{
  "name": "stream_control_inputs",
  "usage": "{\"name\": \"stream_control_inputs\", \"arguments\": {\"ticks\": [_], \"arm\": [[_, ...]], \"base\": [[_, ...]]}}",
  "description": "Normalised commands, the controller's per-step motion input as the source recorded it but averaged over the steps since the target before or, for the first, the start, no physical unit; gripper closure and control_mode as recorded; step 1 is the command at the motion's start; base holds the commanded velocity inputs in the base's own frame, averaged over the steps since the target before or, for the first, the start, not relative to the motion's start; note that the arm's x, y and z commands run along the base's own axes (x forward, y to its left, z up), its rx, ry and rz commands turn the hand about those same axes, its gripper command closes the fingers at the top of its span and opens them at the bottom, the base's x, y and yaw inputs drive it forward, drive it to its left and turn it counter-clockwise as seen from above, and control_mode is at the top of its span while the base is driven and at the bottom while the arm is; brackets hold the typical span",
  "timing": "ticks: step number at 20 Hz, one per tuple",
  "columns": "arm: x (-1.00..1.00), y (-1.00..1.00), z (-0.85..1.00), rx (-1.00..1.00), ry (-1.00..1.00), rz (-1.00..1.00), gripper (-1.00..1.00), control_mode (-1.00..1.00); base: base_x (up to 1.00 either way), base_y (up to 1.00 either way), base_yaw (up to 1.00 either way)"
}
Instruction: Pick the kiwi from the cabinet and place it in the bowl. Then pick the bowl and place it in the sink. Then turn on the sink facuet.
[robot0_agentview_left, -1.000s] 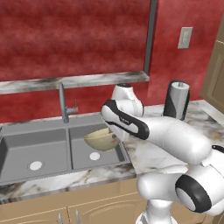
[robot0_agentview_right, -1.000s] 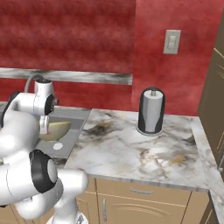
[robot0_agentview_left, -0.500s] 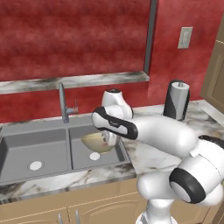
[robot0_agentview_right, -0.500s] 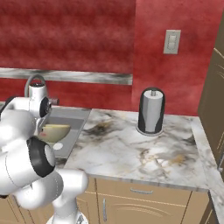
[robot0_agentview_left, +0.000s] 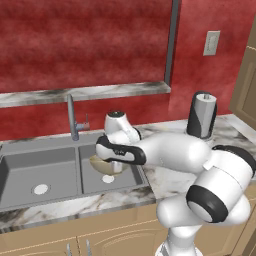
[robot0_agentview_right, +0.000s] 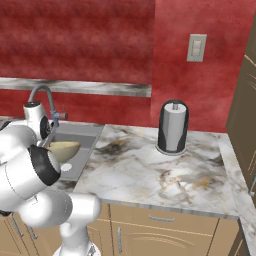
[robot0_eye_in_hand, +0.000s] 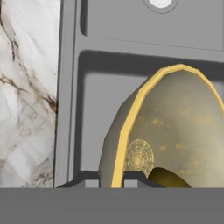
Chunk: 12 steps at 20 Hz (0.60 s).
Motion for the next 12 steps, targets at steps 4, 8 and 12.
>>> {"name": "stream_control_inputs", "arguments": {"ticks": [4,8,12], "arm": [[0.15,0.00,-0.49,0.00,-0.11,0.00,1.00,-1.00],[0.15,0.00,-0.45,0.00,-0.08,0.00,1.00,-1.00],[0.33,0.01,-0.35,0.00,-0.04,0.00,1.00,-1.00]], "base": [[0.00,0.00,0.00],[0.00,0.00,0.00],[0.00,0.00,0.00]]}}
